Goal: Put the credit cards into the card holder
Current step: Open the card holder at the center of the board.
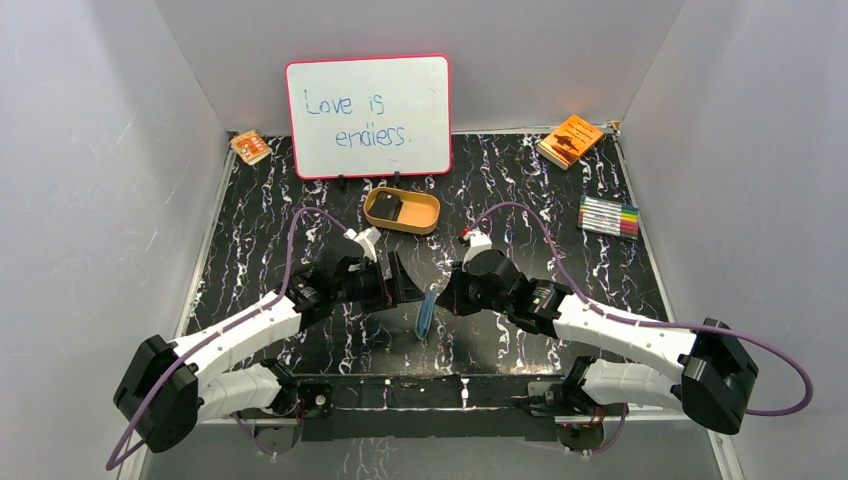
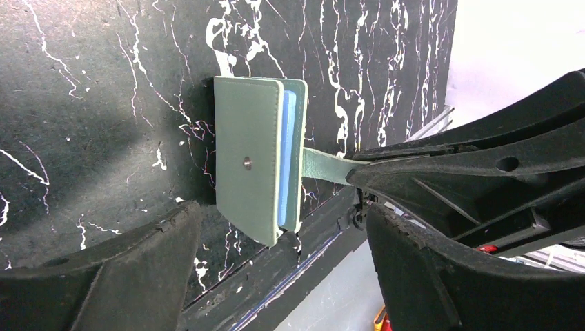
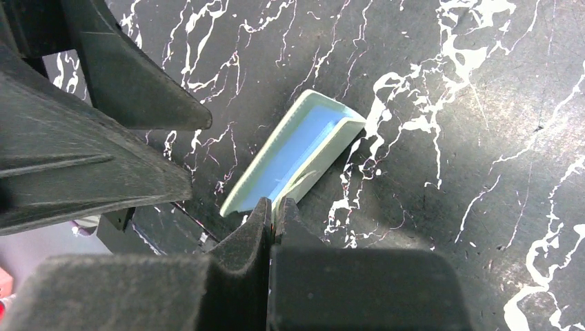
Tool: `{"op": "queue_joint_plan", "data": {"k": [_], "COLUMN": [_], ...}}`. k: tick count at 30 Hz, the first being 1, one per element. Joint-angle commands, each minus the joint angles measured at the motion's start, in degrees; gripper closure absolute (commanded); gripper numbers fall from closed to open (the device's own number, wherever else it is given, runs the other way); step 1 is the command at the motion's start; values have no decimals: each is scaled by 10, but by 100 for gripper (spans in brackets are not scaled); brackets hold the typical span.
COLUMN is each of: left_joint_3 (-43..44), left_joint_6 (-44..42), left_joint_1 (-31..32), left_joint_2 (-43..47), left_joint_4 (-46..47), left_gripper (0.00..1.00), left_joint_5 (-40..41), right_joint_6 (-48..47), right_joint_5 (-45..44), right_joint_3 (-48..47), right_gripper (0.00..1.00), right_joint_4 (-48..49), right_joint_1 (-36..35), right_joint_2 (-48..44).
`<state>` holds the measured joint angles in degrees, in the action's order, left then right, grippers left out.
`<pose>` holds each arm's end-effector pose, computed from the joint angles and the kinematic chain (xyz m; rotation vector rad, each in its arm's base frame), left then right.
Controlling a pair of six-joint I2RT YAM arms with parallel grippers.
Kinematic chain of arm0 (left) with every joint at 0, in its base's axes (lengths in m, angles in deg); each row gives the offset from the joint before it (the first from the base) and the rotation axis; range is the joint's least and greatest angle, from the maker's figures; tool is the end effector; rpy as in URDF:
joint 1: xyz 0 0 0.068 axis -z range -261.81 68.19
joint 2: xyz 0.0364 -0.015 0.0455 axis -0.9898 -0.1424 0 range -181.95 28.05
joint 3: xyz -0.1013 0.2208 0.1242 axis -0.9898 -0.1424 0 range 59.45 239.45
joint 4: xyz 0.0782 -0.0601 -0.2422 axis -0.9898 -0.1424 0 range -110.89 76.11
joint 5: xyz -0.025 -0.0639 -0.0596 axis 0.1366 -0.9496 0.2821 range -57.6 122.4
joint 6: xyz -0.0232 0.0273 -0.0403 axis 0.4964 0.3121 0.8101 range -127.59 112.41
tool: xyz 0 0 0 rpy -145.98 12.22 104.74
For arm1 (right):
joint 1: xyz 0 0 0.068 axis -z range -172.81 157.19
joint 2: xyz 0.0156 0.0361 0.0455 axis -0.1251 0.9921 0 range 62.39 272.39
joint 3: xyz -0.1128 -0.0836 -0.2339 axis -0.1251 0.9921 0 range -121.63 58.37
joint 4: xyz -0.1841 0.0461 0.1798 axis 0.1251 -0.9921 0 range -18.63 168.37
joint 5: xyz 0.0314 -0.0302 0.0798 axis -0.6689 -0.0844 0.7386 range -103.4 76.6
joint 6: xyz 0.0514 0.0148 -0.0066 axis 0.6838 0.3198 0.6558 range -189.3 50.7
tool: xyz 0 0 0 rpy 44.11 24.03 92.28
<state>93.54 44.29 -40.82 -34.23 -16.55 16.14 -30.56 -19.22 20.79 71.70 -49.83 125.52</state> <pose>0.1705 -0.1613 0.2288 -0.0333 2.3546 -1.1962 0.1338 0.1995 0.2392 -0.2960 2.2393 0.8471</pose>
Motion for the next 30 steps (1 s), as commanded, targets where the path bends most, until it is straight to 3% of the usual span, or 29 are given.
{"op": "queue_joint_plan", "data": {"k": [1, 15, 23, 30], "left_joint_3": [4, 10, -2, 9], "left_joint_6": [-10, -33, -36, -42], "left_joint_1": [-1, -2, -1, -1], "left_joint_2": [-19, -64, -80, -104], "left_joint_4": [12, -5, -31, -28], "left_gripper": [16, 27, 34, 36], "left_joint_5": [-30, -1, 34, 34], "right_joint_6": [-3, 6, 60, 109], "right_joint_5": [9, -36, -140, -173], "right_joint_3": [-11, 0, 3, 37], "right_gripper": [100, 100, 100, 100], "right_joint_4": [36, 4, -134, -203], "right_joint_1": [1, 1, 1, 4], "right_joint_2": [-7, -5, -13, -8]}}
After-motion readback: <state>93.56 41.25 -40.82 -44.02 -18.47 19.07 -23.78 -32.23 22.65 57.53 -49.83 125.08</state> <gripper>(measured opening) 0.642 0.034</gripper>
